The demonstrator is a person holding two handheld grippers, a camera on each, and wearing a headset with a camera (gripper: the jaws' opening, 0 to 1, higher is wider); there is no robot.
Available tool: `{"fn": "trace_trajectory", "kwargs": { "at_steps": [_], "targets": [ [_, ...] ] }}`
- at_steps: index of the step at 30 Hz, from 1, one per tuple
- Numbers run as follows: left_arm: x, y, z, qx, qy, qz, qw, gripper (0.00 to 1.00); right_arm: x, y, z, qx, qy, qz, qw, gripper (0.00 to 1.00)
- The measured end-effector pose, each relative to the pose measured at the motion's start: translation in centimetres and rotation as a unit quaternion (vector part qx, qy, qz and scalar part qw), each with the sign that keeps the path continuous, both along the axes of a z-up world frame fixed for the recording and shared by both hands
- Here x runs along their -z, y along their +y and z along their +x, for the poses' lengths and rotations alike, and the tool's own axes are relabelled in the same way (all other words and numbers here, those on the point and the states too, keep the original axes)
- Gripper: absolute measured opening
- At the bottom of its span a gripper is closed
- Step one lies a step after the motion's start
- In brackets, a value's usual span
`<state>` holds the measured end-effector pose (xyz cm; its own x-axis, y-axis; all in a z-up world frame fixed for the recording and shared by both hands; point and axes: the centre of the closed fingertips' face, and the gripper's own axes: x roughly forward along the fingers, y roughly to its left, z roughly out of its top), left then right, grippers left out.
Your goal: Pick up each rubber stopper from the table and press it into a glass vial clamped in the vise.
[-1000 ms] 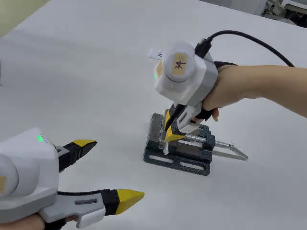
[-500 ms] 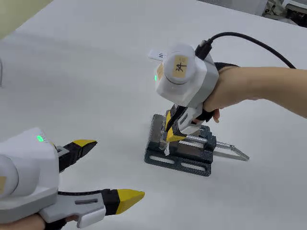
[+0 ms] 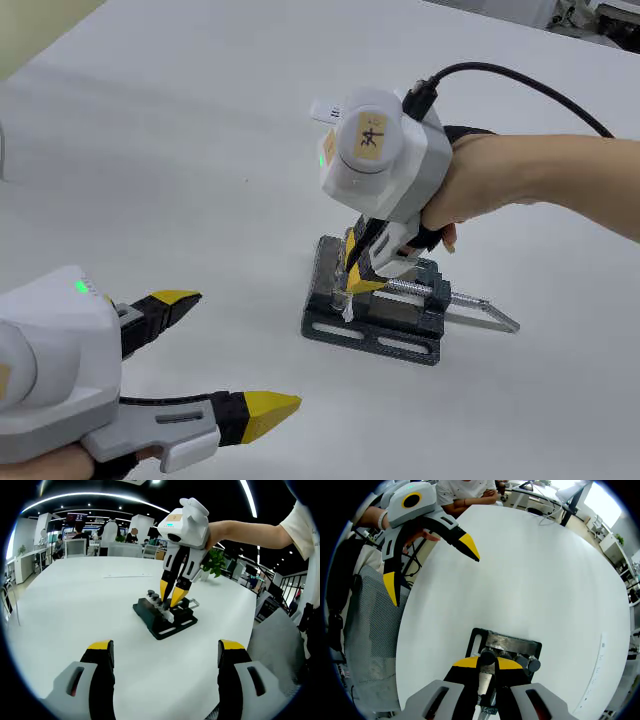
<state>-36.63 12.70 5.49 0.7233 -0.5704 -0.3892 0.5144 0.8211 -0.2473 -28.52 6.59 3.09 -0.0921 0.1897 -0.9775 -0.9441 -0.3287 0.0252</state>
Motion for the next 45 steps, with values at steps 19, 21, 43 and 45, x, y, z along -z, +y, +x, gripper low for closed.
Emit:
{"fn": "trace_trajectory", "kwargs": {
  "at_steps": [19, 21, 43, 45],
  "targets": [
    [0.2, -0.1, -0.1, 0.002, 0.004, 0.000, 1.0000, 0.83, 0.0, 0.0, 0.0, 0.002, 0.002, 0.003, 1.0000, 0.09],
    [0.2, -0.2, -0.1, 0.003, 0.005, 0.000, 1.0000, 0.83, -0.1, 0.0, 0.1, 0.002, 0.001, 0.005, 1.0000, 0.09],
    [-0.1, -0.1, 0.0, 0.004, 0.000, 0.003, 1.0000, 0.83, -1.4, 0.0, -0.3, -0.005, 0.003, 0.021, 0.9998, 0.09],
    [-0.1, 0.0, 0.0, 0.003, 0.001, 0.003, 1.0000, 0.83, -1.4, 0.1, -0.2, -0.002, 0.001, 0.024, 0.9997, 0.06]
  ]
}}
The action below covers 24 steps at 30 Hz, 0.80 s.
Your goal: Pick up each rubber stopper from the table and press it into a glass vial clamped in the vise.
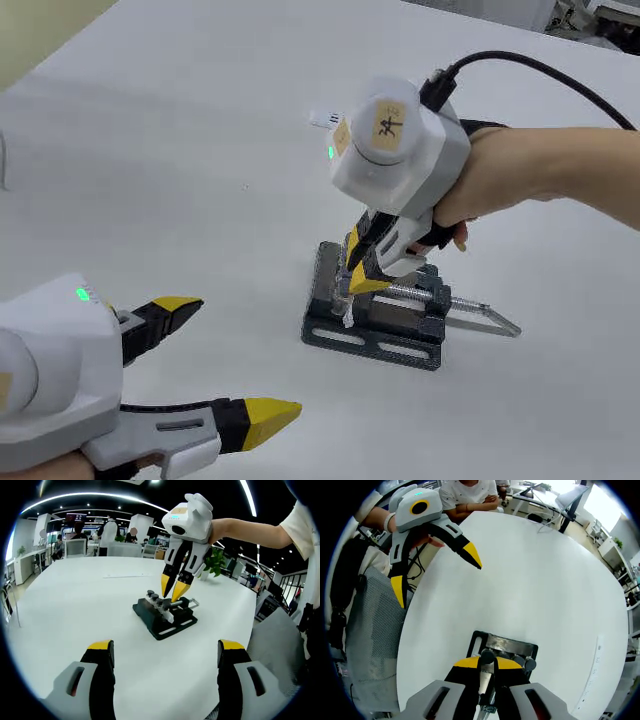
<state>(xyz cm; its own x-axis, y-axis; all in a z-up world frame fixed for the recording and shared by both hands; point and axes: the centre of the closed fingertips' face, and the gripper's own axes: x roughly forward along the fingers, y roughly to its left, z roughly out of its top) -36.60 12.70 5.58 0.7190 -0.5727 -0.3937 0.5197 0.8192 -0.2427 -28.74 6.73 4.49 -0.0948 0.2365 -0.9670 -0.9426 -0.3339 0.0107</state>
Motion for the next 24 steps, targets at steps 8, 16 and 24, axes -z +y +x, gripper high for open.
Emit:
{"fn": "trace_trajectory", "kwargs": {
  "at_steps": [8, 16, 24],
  "targets": [
    [0.33, 0.03, -0.22, -0.001, 0.004, -0.001, 1.0000, 0.83, 0.54, -0.15, 0.05, 0.001, 0.002, -0.005, 1.0000, 0.03],
    [0.45, -0.05, -0.25, 0.000, 0.006, -0.001, 1.0000, 0.83, 0.73, -0.06, -0.01, 0.001, 0.004, -0.005, 1.0000, 0.00],
    [0.72, 0.01, -0.31, 0.000, 0.009, -0.001, 1.0000, 0.83, 0.98, 0.04, 0.18, -0.005, 0.004, -0.008, 1.0000, 0.00]
  ]
}}
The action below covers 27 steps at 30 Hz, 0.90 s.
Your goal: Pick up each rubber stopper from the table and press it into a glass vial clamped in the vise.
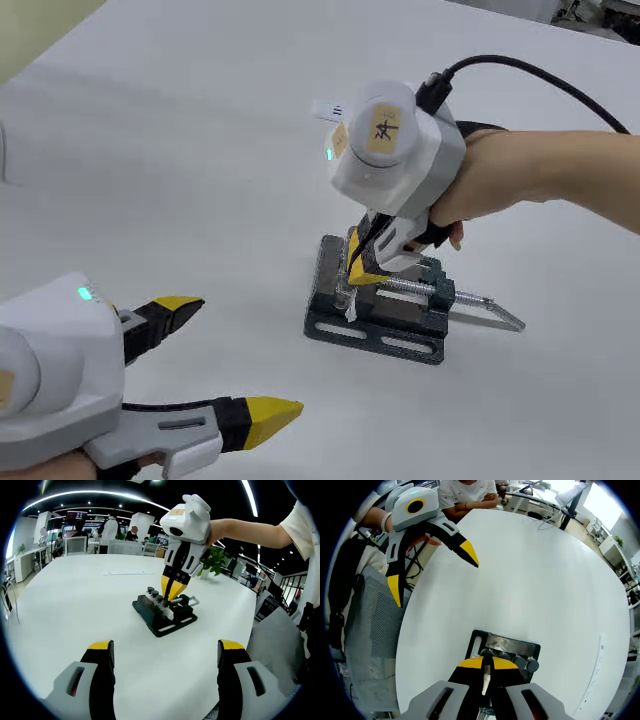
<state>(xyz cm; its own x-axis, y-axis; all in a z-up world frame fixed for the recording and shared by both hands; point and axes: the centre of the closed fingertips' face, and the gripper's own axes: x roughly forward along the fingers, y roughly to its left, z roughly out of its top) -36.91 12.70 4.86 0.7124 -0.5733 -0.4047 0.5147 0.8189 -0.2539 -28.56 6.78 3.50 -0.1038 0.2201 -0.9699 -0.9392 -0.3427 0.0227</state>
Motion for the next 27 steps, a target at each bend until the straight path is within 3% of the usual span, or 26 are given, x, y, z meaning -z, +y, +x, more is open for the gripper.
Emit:
{"fn": "trace_trajectory", "kwargs": {
  "at_steps": [9, 23, 27],
  "targets": [
    [0.24, -0.40, 0.13, -0.001, 0.005, -0.005, 1.0000, 0.83, 0.12, -0.08, -0.05, -0.025, -0.010, -0.018, 0.9995, 0.00],
    [0.62, -0.90, 0.51, 0.002, 0.012, -0.011, 0.9999, 0.82, 0.35, -0.06, -0.06, -0.008, 0.017, -0.037, 0.9992, 0.00],
    [0.78, -0.68, 0.63, -0.001, 0.013, -0.013, 0.9998, 0.82, 0.39, -0.06, -0.12, -0.012, 0.013, -0.040, 0.9990, 0.00]
  ]
}}
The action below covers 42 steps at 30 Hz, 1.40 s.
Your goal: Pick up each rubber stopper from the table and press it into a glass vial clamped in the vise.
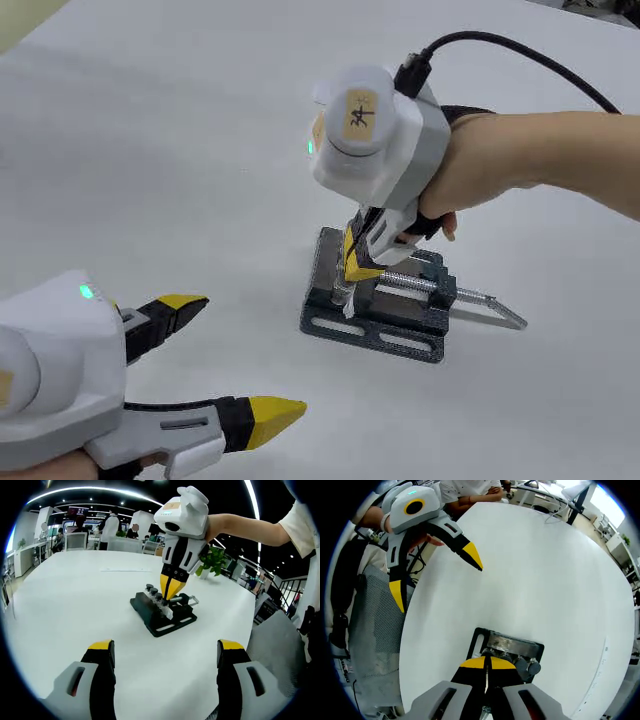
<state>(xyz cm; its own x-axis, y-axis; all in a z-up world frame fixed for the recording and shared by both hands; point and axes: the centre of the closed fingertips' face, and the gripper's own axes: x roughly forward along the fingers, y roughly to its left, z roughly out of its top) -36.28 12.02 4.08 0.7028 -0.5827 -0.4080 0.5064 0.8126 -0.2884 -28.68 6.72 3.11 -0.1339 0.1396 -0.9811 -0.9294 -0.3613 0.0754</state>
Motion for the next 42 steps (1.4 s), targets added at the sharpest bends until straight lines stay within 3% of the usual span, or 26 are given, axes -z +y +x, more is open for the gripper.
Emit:
{"fn": "trace_trajectory", "kwargs": {
  "at_steps": [8, 15, 17, 19, 24, 26, 29, 35, 38, 42],
  "targets": [
    [0.0, 0.0, 0.1, -0.001, 0.002, 0.000, 1.0000, 0.82, 0.3, -0.1, 0.2, 0.003, 0.003, -0.020, 0.9998, 0.00],
    [0.1, -0.3, 0.0, -0.004, 0.004, -0.004, 1.0000, 0.82, 0.2, -0.2, 0.2, 0.012, 0.007, -0.011, 0.9998, 0.00],
    [0.2, -0.4, 0.0, -0.003, 0.005, -0.004, 1.0000, 0.82, 0.2, -0.2, 0.1, 0.038, 0.013, -0.013, 0.9991, 0.00],
    [0.3, -0.5, 0.0, -0.001, 0.007, -0.005, 1.0000, 0.82, 0.2, -0.1, 0.3, 0.023, 0.011, -0.011, 0.9996, 0.00],
    [0.3, -0.6, 0.0, -0.001, 0.008, -0.006, 1.0000, 0.82, 0.3, 0.0, 0.1, 0.030, -0.004, -0.025, 0.9992, 0.00],
    [0.2, -0.6, 0.1, 0.000, 0.006, -0.006, 1.0000, 0.82, 0.4, 0.0, 0.0, 0.008, -0.014, -0.030, 0.9994, 0.00],
    [0.1, -0.6, 0.1, -0.002, 0.004, -0.007, 1.0000, 0.82, 0.4, 0.1, 0.2, 0.022, -0.009, -0.034, 0.9991, 0.00],
    [-0.2, -0.7, 0.1, -0.001, 0.002, -0.008, 1.0000, 0.82, 0.4, 0.0, 0.1, 0.014, -0.013, -0.042, 0.9989, 0.00],
    [-0.6, -0.5, 0.1, -0.003, -0.004, -0.007, 1.0000, 0.81, 0.4, 0.0, 0.3, 0.024, -0.001, -0.037, 0.9990, 0.00],
    [-0.9, -0.3, 0.2, -0.006, -0.008, -0.004, 0.9999, 0.81, 0.4, 0.1, 0.1, 0.023, -0.002, -0.034, 0.9992, 0.00]
  ]
}}
